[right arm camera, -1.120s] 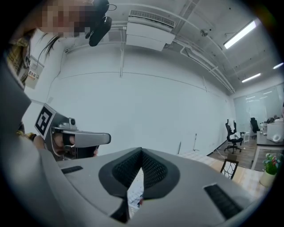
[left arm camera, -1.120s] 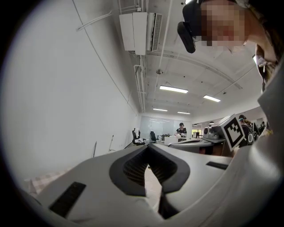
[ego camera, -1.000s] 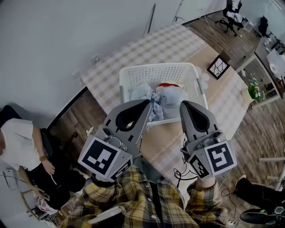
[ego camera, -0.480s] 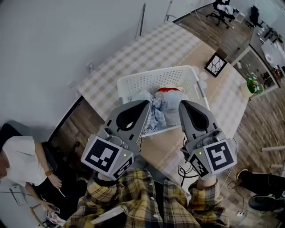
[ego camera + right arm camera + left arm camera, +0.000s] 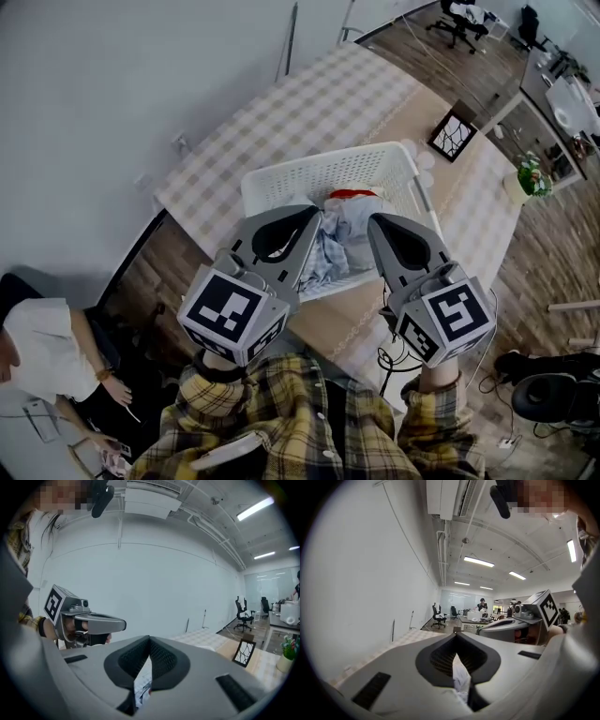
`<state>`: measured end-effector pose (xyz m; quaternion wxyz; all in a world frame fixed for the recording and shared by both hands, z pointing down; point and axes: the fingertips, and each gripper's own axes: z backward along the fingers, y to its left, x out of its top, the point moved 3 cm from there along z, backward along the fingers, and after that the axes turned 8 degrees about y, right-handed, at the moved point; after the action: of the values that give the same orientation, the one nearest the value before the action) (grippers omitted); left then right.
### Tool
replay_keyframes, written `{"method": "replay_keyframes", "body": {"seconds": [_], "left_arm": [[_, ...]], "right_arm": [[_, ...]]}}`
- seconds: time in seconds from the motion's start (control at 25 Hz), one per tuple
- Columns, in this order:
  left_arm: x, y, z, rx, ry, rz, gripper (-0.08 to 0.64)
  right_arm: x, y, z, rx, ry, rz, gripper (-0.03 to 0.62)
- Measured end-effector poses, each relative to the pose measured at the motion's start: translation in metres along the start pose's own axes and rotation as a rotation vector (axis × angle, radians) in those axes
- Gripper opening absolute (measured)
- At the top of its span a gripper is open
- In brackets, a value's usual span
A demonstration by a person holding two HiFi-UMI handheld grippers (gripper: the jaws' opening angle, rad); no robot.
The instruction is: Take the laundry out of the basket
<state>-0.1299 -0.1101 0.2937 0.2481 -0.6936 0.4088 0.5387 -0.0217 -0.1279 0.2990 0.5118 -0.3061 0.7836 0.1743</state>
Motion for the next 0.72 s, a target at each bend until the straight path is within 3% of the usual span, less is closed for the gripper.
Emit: {"method": "replay_keyframes", "body": {"seconds": [0.16,0.24,0.52,0.72], "left_arm": [[-0.003,0.004,-0.014,-0.032,0.079,-0.048,0.012],[-0.007,0.007,-0.022,-0.051,0.122,-0.093,0.021],[-0.023,0.012,-0.050,-0.137,0.304,-0.259,0.055],[-0.039,0.014,-0.067,-0.212,0.447,-0.335,0.111]], "right_arm": [[-0.012,-0.002,-0.009,0.061,0.068,0.007,0.000],[-0.020,-0.002,-0.017,0.087,0.110,0.021,0.043],[-0.039,-0.009,-0.037,0.177,0.243,0.086,0.053],[-0.052,-0.013,-0.049,0.269,0.328,0.128,0.102]]}}
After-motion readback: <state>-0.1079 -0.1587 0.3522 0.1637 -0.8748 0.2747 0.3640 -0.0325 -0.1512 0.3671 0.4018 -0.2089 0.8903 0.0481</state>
